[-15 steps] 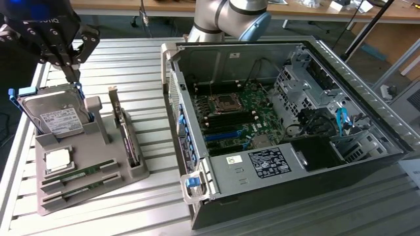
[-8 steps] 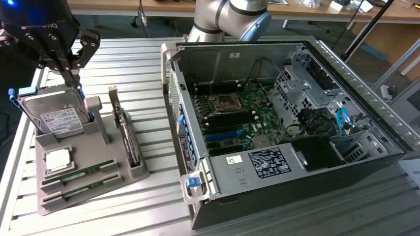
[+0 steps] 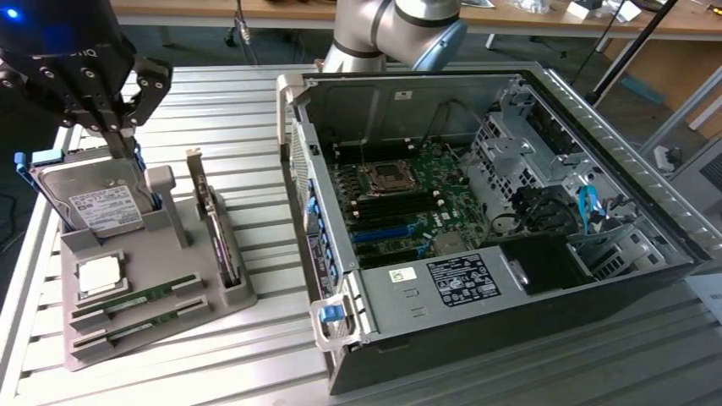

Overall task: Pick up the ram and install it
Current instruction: 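Reach for the ram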

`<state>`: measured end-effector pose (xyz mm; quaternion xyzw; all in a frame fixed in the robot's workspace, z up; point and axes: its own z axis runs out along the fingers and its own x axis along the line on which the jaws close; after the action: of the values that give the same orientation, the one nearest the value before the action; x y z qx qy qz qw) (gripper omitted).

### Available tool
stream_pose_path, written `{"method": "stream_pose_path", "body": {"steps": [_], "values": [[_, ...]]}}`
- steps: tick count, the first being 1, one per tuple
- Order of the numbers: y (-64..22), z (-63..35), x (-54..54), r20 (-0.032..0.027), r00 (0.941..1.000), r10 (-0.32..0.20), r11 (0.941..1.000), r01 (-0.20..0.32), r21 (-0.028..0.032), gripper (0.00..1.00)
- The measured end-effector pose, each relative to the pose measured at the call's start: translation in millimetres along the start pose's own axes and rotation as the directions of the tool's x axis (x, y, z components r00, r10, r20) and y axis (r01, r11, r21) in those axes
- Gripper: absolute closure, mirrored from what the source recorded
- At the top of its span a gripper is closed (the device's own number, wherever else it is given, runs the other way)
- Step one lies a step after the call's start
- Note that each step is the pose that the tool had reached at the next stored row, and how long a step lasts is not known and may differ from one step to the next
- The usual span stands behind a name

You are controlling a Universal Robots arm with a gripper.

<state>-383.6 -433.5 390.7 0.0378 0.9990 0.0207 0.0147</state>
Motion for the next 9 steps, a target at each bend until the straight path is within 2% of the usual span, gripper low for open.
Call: {"method": "stream_pose_path", "body": {"steps": [9], "values": [[-11.0,-0.5,-0.8,0.0000,1.0000,0.000,1.0000,0.000,0.0008,0.89]]}}
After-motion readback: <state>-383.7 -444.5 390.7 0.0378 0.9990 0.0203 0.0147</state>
